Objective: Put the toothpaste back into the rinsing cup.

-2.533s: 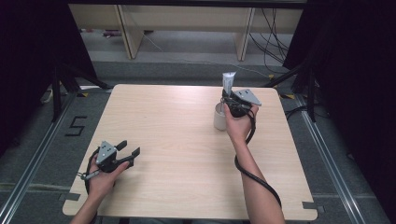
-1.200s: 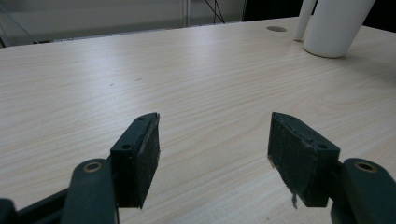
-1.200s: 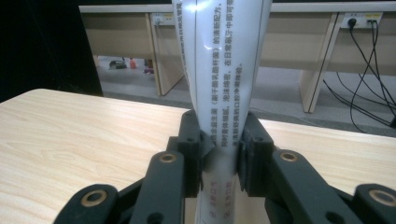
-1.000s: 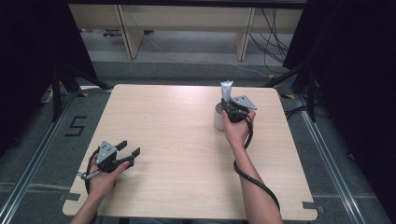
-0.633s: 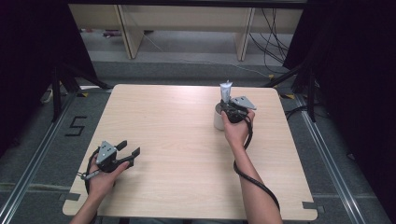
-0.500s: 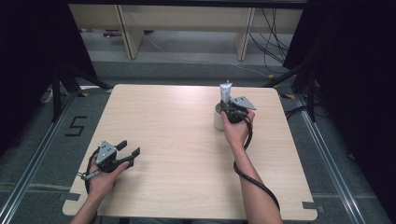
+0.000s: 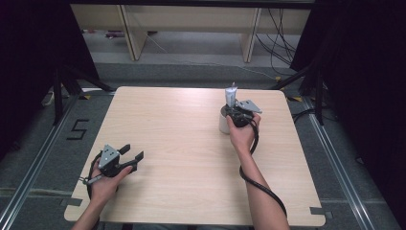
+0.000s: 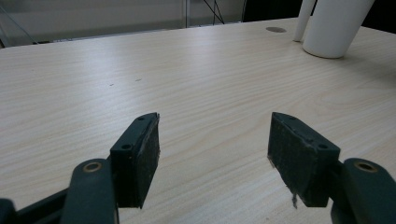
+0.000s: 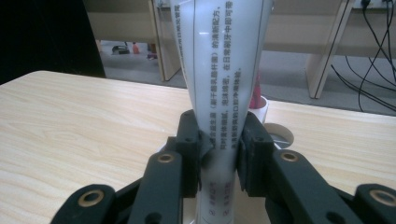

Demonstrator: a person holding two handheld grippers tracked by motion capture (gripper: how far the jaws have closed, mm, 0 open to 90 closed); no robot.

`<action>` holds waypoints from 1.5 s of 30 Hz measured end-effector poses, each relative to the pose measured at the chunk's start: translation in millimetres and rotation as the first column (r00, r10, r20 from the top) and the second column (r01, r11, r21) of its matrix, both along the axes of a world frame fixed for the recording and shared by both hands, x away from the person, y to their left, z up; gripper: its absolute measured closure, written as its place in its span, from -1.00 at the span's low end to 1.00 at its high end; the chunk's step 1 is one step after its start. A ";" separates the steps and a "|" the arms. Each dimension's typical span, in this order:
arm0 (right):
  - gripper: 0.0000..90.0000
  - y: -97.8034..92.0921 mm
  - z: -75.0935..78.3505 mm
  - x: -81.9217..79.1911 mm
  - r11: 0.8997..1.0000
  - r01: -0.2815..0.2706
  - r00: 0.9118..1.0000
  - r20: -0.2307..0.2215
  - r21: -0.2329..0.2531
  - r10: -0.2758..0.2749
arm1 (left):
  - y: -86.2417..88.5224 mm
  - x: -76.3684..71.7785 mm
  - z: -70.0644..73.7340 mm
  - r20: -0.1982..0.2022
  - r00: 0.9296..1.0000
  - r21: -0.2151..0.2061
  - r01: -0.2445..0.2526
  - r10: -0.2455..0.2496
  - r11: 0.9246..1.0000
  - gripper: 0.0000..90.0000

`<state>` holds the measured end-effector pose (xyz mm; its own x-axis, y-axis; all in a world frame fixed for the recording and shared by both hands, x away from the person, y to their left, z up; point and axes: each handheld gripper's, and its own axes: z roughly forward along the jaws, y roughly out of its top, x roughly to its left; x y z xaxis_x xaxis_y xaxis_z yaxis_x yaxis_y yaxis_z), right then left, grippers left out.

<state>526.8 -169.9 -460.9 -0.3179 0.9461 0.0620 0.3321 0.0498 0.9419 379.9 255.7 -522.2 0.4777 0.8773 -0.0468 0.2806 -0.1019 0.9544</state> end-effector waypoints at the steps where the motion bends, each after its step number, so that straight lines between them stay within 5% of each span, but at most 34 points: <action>1: 0.63 0.0 0.1 -0.1 1.000 0.000 1.000 -0.003 0.001 0.000 | 0.0 0.0 0.0 0.000 1.000 0.001 0.000 0.000 1.000 -0.24; 26: 0.59 -4.2 8.9 -13.7 0.998 -0.037 0.998 -0.050 -0.052 0.034 | -0.2 0.2 -0.3 0.006 1.000 0.002 0.001 -0.001 1.000 -0.24; 28: 0.59 -6.8 8.4 -12.0 0.995 -0.056 0.998 -0.024 -0.083 0.054 | -0.4 0.9 -0.7 0.012 1.000 -0.001 0.006 -0.006 1.000 -0.24; 31: 0.59 -5.9 8.3 -13.8 0.998 -0.046 0.998 -0.039 -0.050 0.044 | -0.5 1.0 -0.7 0.013 1.000 -0.001 0.007 -0.007 1.000 -0.24; 45: 0.50 -6.4 11.5 -14.1 0.997 -0.039 0.998 -0.053 -0.061 0.036 | -0.5 1.1 -0.6 0.012 1.000 0.000 0.007 -0.007 1.000 -0.24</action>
